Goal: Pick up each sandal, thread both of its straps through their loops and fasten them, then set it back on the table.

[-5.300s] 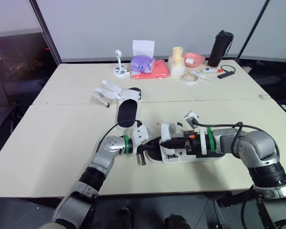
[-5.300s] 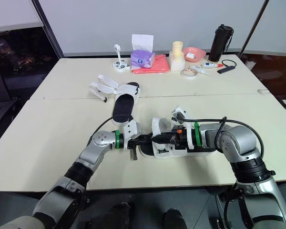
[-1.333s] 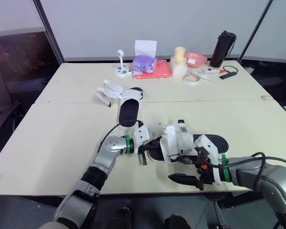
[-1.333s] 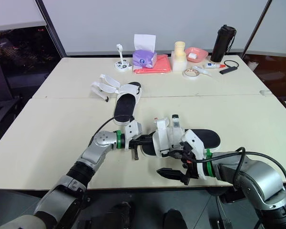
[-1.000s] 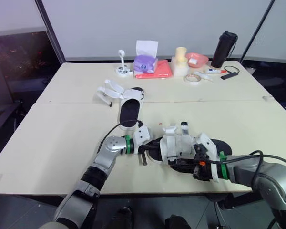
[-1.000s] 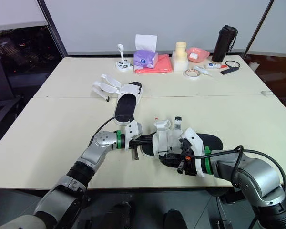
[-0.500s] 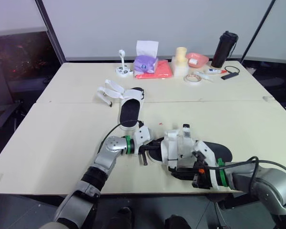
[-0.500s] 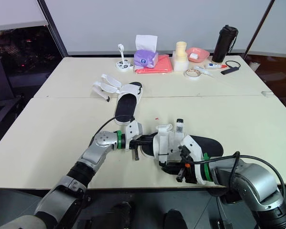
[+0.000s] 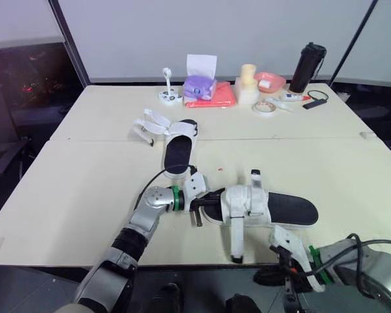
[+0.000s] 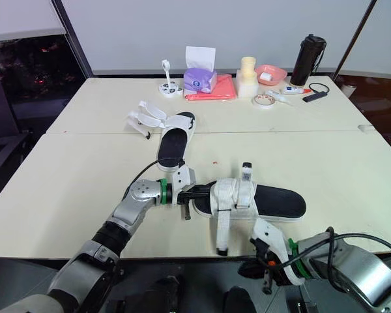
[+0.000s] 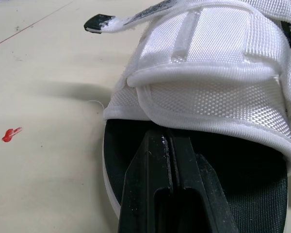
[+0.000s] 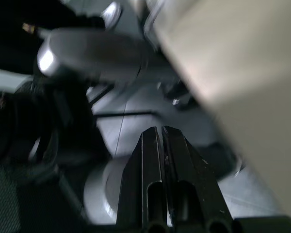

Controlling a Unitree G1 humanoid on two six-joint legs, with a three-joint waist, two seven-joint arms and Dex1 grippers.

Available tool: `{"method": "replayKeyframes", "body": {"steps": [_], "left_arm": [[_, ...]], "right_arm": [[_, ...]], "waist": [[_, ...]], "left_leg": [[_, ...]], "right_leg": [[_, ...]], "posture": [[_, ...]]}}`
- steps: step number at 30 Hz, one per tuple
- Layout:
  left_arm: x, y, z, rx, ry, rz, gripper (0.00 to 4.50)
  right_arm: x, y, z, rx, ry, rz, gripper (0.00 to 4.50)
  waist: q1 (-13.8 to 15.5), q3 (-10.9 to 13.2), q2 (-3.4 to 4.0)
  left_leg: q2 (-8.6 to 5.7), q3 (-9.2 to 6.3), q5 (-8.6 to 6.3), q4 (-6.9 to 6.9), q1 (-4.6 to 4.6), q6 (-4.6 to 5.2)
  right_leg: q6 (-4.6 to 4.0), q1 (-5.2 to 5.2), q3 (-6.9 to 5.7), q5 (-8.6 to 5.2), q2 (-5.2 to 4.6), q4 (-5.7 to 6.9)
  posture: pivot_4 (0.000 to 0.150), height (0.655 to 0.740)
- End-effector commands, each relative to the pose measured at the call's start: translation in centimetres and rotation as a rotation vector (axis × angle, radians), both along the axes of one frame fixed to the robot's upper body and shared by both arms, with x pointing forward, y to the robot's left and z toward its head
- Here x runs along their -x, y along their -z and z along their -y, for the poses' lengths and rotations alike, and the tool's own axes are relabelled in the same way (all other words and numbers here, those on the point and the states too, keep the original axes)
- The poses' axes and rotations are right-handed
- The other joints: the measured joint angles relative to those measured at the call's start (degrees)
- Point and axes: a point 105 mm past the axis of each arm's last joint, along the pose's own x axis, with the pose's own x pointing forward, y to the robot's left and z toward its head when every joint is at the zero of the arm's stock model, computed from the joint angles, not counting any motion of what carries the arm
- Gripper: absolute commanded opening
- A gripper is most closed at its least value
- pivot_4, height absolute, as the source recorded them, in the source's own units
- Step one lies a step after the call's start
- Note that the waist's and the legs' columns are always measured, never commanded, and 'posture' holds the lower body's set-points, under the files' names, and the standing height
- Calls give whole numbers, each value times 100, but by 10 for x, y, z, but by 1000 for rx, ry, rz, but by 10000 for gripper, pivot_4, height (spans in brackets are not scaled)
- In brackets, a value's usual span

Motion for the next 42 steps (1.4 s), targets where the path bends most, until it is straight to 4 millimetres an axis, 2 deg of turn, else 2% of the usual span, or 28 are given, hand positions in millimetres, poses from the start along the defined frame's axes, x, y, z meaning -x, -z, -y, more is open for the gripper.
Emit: {"method": "replayKeyframes", "body": {"steps": [1, 6, 11, 14, 21, 23, 27, 31, 39, 42], "left_arm": [[5, 14, 1, -46, 8, -38, 0], [5, 15, 0, -46, 8, -38, 0], [6, 15, 0, -48, 10, -39, 0], [6, 16, 0, -50, 12, -40, 0], [6, 16, 0, -51, 12, -38, 0], [6, 16, 0, -51, 11, -38, 0], [7, 17, -1, -52, 10, -41, 0], [7, 17, -1, -52, 10, -40, 0], [10, 18, -1, -55, 18, -43, 0], [11, 19, -3, -63, 23, -45, 0]], "right_arm": [[4, -7, -1, 1, -64, 36, 506], [-2, -17, -1, -11, -78, 104, 506], [-18, -44, 4, -23, -64, 231, 506], [-25, -55, 1, -36, -74, 305, 9121], [-42, -65, -8, -19, -119, 494, 43182], [-43, -66, -9, -15, -133, 525, 43182], [-33, -56, -13, -51, -88, 380, 43182], [-29, -50, -18, -70, -86, 342, 43182], [-40, -63, -22, 22, -246, 708, 43182], [-33, -65, -25, 101, -398, 855, 43182]], "waist": [[2, 0, 0], [2, 0, 0], [2, 0, 0], [1, 0, 0], [1, 0, 0], [1, 0, 0], [-1, 0, 0], [-1, 0, 0], [-5, 0, 0], [-1, 0, 1]], "left_leg": [[0, 0, 0, 0, 0, 0], [0, 0, 0, -1, 0, 1], [0, 0, 0, 0, 0, 1], [0, -1, -1, -1, 0, 1], [0, 0, -1, -1, 0, 1], [0, 0, -1, -1, 0, 1], [0, -2, 0, -1, 0, 1], [1, -4, -1, -1, 0, 1], [-1, 1, -1, -2, 0, 2], [-2, 1, -1, -3, 1, 2]], "right_leg": [[0, 0, 0, 0, 0, 0], [-1, 3, 0, 0, 0, -6], [0, 4, 0, 0, 0, -6], [0, 4, 0, 0, 0, -6], [0, 4, -1, 0, 0, -7], [0, 4, -1, 0, 0, -7], [-1, 5, 0, 0, 0, -7], [-1, 4, 0, 1, 0, -7], [1, 4, -1, 1, 0, -7], [2, 3, -1, 1, 1, -7]], "posture": [[1500, 7344], [1500, 7344], [1500, 7344], [1500, 7344], [1500, 7344], [1500, 7344], [1500, 7344], [1500, 7344], [1500, 7344], [1500, 7344]]}}
